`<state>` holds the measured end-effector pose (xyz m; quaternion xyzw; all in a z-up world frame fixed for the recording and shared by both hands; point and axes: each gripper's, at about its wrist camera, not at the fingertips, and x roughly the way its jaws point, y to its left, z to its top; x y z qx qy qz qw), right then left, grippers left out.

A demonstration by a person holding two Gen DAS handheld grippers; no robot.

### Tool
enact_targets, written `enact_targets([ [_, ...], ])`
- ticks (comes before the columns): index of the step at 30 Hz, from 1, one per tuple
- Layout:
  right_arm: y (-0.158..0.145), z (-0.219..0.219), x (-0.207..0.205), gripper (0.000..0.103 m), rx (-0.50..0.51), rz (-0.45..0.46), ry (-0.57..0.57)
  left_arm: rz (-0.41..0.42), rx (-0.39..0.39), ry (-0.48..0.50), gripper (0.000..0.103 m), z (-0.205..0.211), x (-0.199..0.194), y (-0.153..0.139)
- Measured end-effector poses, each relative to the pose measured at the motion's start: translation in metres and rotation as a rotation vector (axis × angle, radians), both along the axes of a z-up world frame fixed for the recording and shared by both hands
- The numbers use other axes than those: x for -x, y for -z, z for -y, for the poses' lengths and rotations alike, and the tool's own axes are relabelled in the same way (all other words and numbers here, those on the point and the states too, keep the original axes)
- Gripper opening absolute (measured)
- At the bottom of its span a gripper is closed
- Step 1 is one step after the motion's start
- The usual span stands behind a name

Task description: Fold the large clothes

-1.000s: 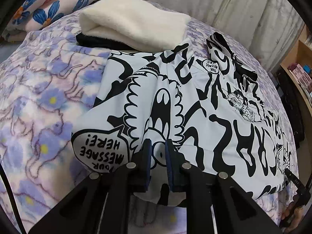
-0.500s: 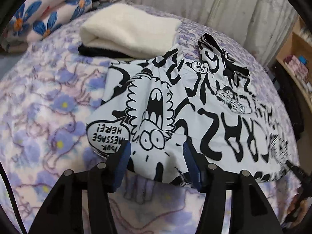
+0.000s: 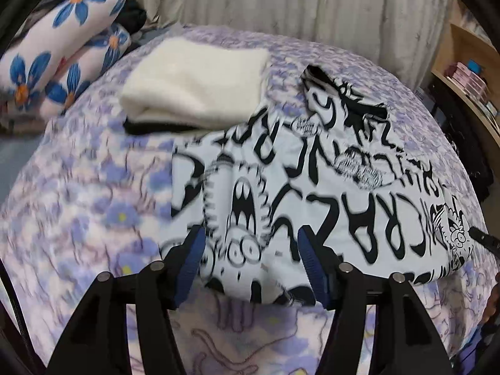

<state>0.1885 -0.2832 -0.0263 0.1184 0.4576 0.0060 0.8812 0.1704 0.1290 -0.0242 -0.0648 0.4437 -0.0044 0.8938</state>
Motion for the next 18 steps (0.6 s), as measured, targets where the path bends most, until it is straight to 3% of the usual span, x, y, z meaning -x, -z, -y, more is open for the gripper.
enact_targets([
  [10,-0.039,-0.026,-0.047,0.021,0.024,0.06,-0.077,0.049,-0.04,0.07,0.061,0.022,-0.052,-0.043],
  [18,-0.056,-0.035,-0.1,0.022,0.078,0.106,-0.102,0.083,-0.138,0.134,0.061,0.05,-0.107,-0.055],
])
